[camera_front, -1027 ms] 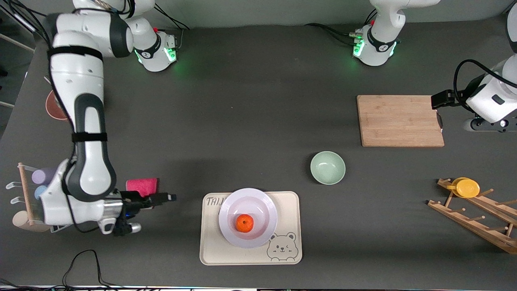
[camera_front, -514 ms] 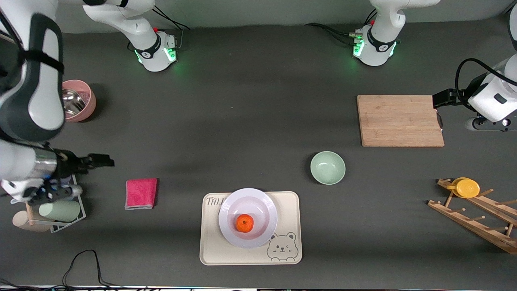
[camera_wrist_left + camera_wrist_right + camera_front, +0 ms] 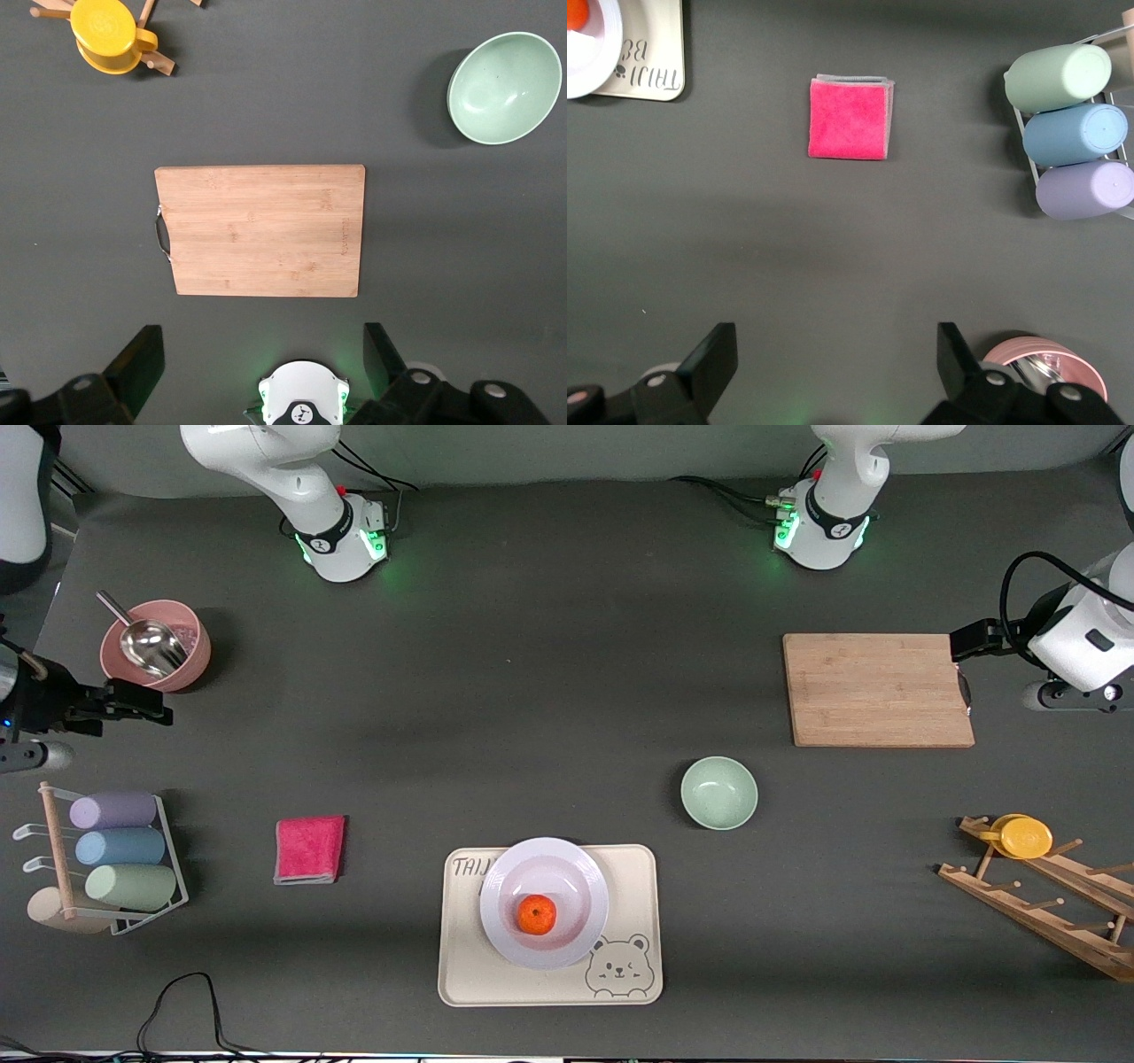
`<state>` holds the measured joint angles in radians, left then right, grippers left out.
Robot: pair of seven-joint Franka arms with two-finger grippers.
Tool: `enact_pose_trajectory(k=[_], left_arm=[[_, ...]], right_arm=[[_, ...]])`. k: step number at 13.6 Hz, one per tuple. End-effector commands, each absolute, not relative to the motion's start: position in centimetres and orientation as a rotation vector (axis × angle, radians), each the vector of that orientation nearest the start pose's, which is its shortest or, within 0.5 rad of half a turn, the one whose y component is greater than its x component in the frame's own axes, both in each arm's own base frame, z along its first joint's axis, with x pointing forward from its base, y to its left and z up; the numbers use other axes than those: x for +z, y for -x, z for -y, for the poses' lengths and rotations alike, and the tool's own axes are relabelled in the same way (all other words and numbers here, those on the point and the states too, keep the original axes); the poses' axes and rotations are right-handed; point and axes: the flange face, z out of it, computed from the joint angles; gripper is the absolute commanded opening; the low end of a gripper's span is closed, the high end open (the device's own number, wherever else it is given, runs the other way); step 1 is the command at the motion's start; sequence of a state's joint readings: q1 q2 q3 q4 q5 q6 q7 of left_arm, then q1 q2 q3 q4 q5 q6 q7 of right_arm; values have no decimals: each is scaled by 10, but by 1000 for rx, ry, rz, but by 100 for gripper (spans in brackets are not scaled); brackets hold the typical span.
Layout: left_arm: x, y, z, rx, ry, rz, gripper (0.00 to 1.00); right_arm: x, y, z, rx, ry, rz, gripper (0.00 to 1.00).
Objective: Place orange and plate with both arms
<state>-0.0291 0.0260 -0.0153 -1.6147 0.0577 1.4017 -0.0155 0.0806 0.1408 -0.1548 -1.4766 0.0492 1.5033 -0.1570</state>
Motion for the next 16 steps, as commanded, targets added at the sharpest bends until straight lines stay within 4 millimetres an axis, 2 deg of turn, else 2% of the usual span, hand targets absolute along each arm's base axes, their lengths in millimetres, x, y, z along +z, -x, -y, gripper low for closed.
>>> enact_pose_trajectory(k=[1,4,7,9,10,13,16], left_arm=[[588,-537,20,369,3042,-36,100],[588,-535,18,389,3037,-33,100],[590,-534,20,385,3040,-33,100],[593,-534,20,373,3042,-35,100],[598,-536,20,353,3045,-32,100],[612,-542,18,237,3080,-25,100],[618,-546,17,164,3089,-24,100]], right_arm=[[576,-573,27,118,3119,104,100],[577,-572,17,126,3123,80,100],[587,-571,20,124,3142,85,100],[587,-571,27,124,3142,77,100],[585,-570,34,133,3142,58,100],[587,-571,30,126,3143,53,100],[585,-570,30,136,3142,53,100]])
